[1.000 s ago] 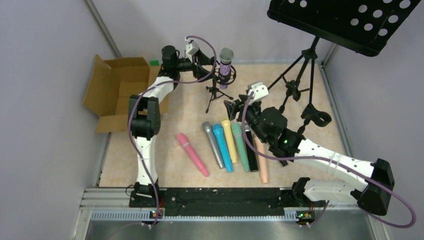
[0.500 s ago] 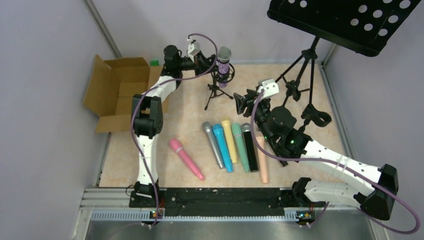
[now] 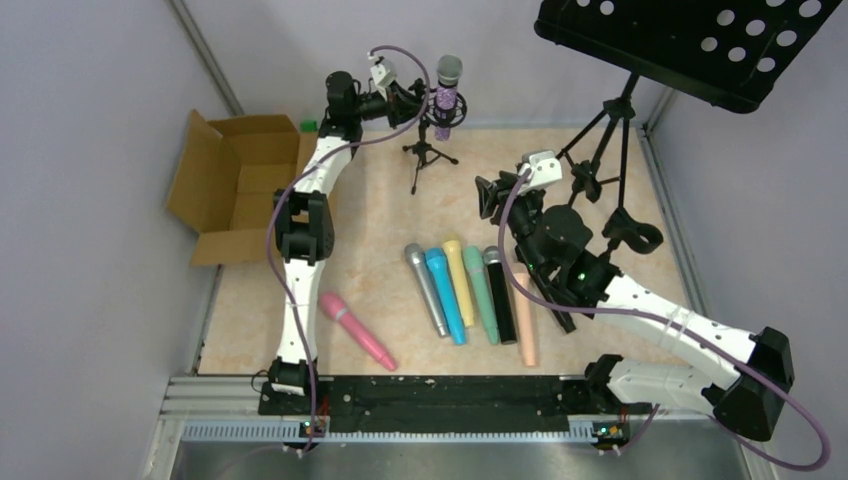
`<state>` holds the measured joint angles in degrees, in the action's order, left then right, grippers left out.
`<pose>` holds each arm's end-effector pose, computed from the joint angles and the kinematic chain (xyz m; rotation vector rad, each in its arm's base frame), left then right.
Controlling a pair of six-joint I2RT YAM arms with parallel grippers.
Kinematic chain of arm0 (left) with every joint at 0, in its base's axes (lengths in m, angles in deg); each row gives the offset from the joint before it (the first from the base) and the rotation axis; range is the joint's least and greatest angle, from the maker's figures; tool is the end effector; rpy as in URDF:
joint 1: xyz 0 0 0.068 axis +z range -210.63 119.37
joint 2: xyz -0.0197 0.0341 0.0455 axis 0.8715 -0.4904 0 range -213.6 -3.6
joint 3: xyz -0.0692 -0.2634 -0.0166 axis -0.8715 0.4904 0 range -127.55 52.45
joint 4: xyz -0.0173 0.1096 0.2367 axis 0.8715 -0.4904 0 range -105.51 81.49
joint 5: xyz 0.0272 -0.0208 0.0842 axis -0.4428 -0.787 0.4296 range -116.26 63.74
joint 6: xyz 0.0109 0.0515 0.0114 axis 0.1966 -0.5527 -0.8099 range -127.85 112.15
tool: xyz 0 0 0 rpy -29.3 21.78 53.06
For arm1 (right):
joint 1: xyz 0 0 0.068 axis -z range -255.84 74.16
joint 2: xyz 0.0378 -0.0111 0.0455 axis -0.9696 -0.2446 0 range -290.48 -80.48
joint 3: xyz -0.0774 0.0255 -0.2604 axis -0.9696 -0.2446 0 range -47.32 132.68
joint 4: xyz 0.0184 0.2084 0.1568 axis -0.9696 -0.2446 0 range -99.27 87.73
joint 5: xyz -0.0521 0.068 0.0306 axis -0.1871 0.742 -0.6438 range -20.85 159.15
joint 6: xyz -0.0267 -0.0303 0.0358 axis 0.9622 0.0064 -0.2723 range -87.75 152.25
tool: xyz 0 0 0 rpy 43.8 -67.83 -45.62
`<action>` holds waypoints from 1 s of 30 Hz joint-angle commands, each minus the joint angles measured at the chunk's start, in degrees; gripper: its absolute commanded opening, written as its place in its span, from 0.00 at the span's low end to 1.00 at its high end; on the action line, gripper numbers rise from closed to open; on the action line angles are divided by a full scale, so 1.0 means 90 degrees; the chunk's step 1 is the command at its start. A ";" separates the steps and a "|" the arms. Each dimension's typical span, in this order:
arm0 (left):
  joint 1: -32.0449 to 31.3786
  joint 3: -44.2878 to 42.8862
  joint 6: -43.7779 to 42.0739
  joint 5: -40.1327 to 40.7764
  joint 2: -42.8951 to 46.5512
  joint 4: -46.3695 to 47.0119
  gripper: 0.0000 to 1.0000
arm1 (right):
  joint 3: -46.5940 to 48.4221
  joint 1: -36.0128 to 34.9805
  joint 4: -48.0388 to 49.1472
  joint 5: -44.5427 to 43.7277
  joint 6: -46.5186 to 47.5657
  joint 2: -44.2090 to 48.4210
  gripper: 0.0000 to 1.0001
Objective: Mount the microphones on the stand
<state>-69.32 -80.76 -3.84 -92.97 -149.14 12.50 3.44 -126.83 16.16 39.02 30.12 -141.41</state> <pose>0.5653 -0.1195 0.2825 1.0218 1.2262 -0.9918 0.1695 0.1809 0.3751 -0.1814 1.4462 0.3841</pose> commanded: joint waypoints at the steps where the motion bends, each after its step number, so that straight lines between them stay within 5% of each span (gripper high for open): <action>1: 0.0223 -0.0325 -0.0841 0.0579 -0.0169 -0.0057 0.07 | 0.0275 0.0170 0.0206 -0.0045 -0.0056 -0.0123 0.47; 10: 0.0252 0.0305 -0.0597 0.1162 0.0128 0.0549 0.97 | 0.0257 0.0244 0.0136 -0.0137 -0.0181 -0.0098 0.47; 17: 0.0365 0.2356 -0.0879 0.1181 0.1768 0.0455 0.99 | 0.0893 0.0257 -0.1119 0.0467 -0.0531 -0.0369 0.58; 23: 0.0437 0.3412 -0.2286 0.1840 0.3531 -0.2772 0.99 | 0.1099 0.0251 -0.1976 0.0992 -0.0797 -0.0645 0.72; 30: 0.0448 0.4502 -0.2609 0.3123 0.5451 -0.5065 0.99 | 0.2541 0.0538 -0.4029 -0.0312 -0.1087 -0.0867 0.74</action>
<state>-65.17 -42.42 -23.75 -72.23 -107.70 -17.72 15.07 -124.36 -8.36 42.91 23.39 -148.51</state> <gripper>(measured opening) 0.990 0.745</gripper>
